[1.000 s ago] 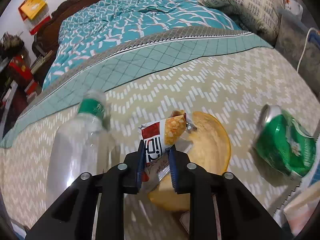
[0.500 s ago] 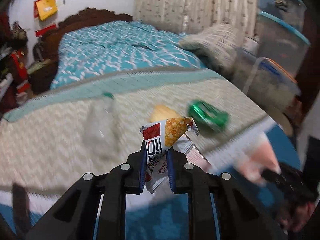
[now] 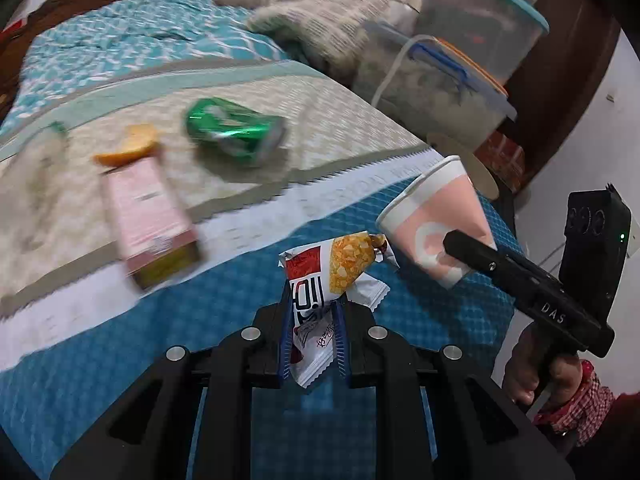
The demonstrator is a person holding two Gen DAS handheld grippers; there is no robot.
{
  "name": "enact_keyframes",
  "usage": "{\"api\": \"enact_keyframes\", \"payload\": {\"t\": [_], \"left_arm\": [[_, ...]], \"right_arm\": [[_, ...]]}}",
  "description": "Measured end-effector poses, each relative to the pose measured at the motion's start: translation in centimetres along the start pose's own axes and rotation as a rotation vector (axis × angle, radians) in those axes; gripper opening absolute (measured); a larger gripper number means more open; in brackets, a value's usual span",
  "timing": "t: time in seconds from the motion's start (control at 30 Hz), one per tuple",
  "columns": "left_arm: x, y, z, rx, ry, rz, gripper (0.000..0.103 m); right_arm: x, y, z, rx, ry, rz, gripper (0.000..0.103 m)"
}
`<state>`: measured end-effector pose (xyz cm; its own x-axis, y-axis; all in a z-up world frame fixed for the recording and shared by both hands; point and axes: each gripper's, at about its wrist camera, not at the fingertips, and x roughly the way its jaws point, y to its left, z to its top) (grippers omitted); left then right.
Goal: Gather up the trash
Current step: 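Carry the pink cup and red-white wrapper with both tools over the beige bin, then open the right tool over the bin while the left releases the wrapper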
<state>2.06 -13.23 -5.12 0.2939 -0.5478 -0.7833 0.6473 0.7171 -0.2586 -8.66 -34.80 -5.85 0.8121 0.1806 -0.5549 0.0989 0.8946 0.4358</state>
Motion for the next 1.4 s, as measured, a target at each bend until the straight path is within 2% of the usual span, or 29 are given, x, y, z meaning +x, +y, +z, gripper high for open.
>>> {"api": "enact_keyframes", "payload": {"t": [0.13,0.27,0.43,0.5,0.73,0.8,0.9,0.97,1.0,1.17,1.3,1.4], "left_arm": [[3.4,-1.7,1.7,0.016,0.065,-0.026,0.016],[5.6,-4.3,4.5,0.056,0.096,-0.045,0.016],[8.9,-9.8,9.5,0.147,0.117,-0.095,0.016],[10.6,-12.3,11.5,0.186,0.128,-0.121,0.017],[19.1,-21.4,19.0,0.267,0.174,-0.178,0.017],[21.4,-23.1,20.7,0.275,0.179,-0.167,0.017],[24.4,-24.7,22.6,0.272,0.185,-0.150,0.020],[26.2,-25.1,23.5,0.252,0.185,-0.136,0.045],[26.9,-25.2,23.8,0.239,0.183,-0.123,0.060],[27.1,-25.3,23.6,0.245,0.173,-0.126,0.060],[23.9,-23.5,21.5,0.280,0.133,-0.120,0.060],[20.4,-20.4,19.1,0.273,0.083,-0.075,0.060]], "right_arm": [[-1.0,-4.2,0.2,0.114,-0.007,-0.012,0.046],[-3.2,-8.1,1.2,0.190,-0.075,-0.028,0.046],[-5.6,-13.0,3.8,0.231,-0.163,-0.094,0.046],[-6.5,-16.3,5.2,0.277,-0.188,-0.118,0.046],[-7.1,-25.5,8.4,0.375,-0.182,-0.209,0.046],[-6.6,-27.4,9.0,0.404,-0.168,-0.220,0.047],[-6.2,-29.6,9.5,0.438,-0.146,-0.226,0.054],[-5.7,-30.6,9.8,0.457,-0.136,-0.220,0.068],[-5.6,-30.8,9.9,0.461,-0.144,-0.225,0.068],[-6.8,-29.7,9.7,0.420,-0.223,-0.273,0.068],[-7.8,-27.8,9.3,0.412,-0.269,-0.262,0.068],[-7.6,-25.4,8.8,0.392,-0.267,-0.223,0.068]]}}
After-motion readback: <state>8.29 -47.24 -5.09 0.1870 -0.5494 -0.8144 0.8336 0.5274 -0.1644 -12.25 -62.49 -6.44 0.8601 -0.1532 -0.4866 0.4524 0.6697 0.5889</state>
